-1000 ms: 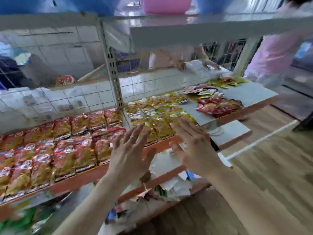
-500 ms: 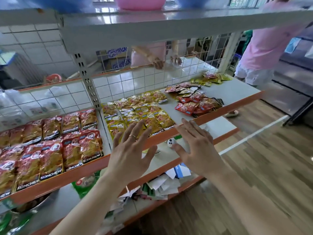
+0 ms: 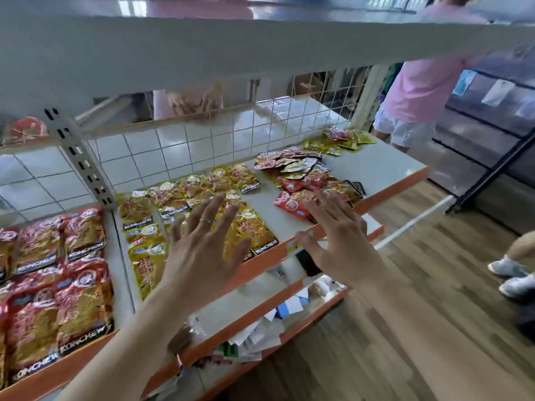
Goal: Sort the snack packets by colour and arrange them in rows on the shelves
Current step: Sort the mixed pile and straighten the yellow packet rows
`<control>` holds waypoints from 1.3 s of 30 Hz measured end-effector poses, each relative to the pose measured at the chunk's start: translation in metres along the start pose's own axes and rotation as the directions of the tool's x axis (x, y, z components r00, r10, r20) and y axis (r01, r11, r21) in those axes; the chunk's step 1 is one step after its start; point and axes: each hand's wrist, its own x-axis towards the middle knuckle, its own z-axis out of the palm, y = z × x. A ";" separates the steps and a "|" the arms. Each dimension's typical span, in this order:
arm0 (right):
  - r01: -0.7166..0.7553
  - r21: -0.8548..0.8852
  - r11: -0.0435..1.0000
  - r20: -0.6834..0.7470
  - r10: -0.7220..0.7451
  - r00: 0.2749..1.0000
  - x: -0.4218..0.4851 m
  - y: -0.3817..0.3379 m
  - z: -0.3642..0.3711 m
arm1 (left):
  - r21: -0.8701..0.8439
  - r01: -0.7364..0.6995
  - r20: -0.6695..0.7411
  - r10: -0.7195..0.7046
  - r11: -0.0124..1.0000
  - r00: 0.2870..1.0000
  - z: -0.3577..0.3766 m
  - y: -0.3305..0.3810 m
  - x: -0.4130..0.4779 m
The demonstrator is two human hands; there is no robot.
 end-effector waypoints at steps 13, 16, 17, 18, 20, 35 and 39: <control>0.067 0.057 0.996 0.005 -0.067 0.998 0.075 0.071 -0.002 | 0.076 0.033 -0.003 -0.033 0.997 0.999 0.043 0.038 0.065; 0.109 0.055 0.993 0.041 -0.111 0.993 0.099 0.101 -0.008 | 0.090 0.090 0.001 -0.091 0.992 0.996 0.058 0.059 0.087; 0.131 0.047 0.990 0.045 -0.133 0.990 0.106 0.111 -0.011 | 0.092 0.110 0.006 -0.111 0.990 0.994 0.063 0.068 0.094; 0.151 0.042 0.988 0.049 -0.153 0.987 0.112 0.122 -0.014 | 0.095 0.126 0.007 -0.128 0.987 0.992 0.069 0.078 0.101; 0.186 0.046 0.981 0.062 -0.189 0.980 0.124 0.144 -0.021 | 0.095 0.157 0.010 -0.159 0.983 0.987 0.081 0.098 0.115; 0.340 0.063 0.938 0.120 -0.345 0.931 0.195 0.248 -0.031 | 0.115 0.316 -0.007 -0.317 0.942 0.948 0.129 0.177 0.181; 0.319 0.066 0.946 0.126 -0.325 0.937 0.213 0.264 -0.029 | 0.148 0.303 -0.007 -0.306 0.941 0.952 0.136 0.176 0.199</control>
